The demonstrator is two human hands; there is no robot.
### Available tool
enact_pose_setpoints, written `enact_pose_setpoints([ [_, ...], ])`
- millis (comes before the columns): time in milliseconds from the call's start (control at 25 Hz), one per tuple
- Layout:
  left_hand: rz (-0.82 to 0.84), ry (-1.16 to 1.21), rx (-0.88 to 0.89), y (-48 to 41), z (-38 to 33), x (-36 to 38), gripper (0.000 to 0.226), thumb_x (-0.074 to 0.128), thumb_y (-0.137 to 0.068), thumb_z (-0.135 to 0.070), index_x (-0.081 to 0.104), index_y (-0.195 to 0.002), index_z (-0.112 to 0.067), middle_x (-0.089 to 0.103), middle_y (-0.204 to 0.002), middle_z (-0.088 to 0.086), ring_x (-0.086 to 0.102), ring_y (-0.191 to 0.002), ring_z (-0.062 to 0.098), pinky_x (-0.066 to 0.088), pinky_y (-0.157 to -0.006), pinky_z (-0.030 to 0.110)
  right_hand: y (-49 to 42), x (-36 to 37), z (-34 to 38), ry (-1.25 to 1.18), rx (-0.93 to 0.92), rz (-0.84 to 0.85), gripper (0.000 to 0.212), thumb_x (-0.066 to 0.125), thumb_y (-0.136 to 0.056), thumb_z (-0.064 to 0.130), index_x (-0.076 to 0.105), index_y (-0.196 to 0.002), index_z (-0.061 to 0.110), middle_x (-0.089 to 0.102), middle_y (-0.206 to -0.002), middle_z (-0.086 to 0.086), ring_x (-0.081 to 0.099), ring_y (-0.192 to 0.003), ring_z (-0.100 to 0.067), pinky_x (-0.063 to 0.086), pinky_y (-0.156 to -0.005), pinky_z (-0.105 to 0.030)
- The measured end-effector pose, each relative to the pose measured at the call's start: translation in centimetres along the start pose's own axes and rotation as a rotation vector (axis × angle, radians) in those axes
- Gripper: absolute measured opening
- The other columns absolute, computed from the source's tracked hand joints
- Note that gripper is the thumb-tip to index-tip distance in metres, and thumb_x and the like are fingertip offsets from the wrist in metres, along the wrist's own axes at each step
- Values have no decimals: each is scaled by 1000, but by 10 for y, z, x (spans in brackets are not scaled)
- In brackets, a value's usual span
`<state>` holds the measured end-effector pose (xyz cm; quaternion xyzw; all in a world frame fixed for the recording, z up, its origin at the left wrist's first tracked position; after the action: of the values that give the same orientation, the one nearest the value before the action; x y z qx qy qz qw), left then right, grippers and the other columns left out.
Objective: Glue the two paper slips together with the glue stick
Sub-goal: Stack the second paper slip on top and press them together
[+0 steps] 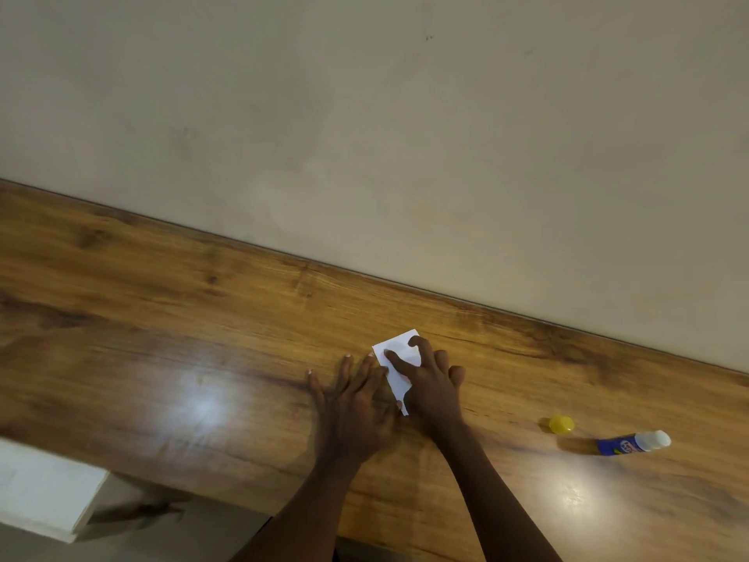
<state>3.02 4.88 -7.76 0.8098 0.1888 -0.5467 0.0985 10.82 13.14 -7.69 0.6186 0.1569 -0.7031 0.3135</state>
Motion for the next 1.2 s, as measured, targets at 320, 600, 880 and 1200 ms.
enact_pose_setpoints([
  [320,-1,15,-17,-1,1,2,61,43,-77,-53,44,-130,-23,40,-145,1,24,-139,28,-8,-104,64,-4,-13,-33,-74,246,-135,63,52,-80,16,27,-133,39,22,-144,-6,26,-123,-29,26,-97,-46],
  [600,15,8,-29,0,4,5,63,38,-77,-55,38,-133,-27,33,-148,-3,14,-142,24,-10,-106,63,31,-28,-45,-79,220,-288,47,63,-76,11,54,-121,22,44,-132,-11,36,-119,-33,28,-93,-43],
  [880,4,29,-18,0,4,5,61,42,-77,-53,39,-132,-27,35,-148,-3,15,-142,24,-9,-106,65,73,-19,-13,-97,104,-233,42,80,-54,8,70,-92,22,66,-112,-10,61,-97,-33,50,-71,-46],
  [1200,48,13,-21,0,5,8,61,45,-81,-52,32,-136,-30,27,-151,-6,8,-143,22,-11,-106,64,44,-22,6,-134,78,-150,34,69,-71,13,65,-103,24,54,-127,-13,48,-112,-36,37,-85,-51],
])
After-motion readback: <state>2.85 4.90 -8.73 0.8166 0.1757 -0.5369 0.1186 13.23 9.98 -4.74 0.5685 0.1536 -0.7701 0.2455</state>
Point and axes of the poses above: each hand's wrist, its own y-axis away from the middle knuckle, its own x-axis out of the palm, z = x × y, the point moved 7 cm from there along -y, towards the middle knuckle
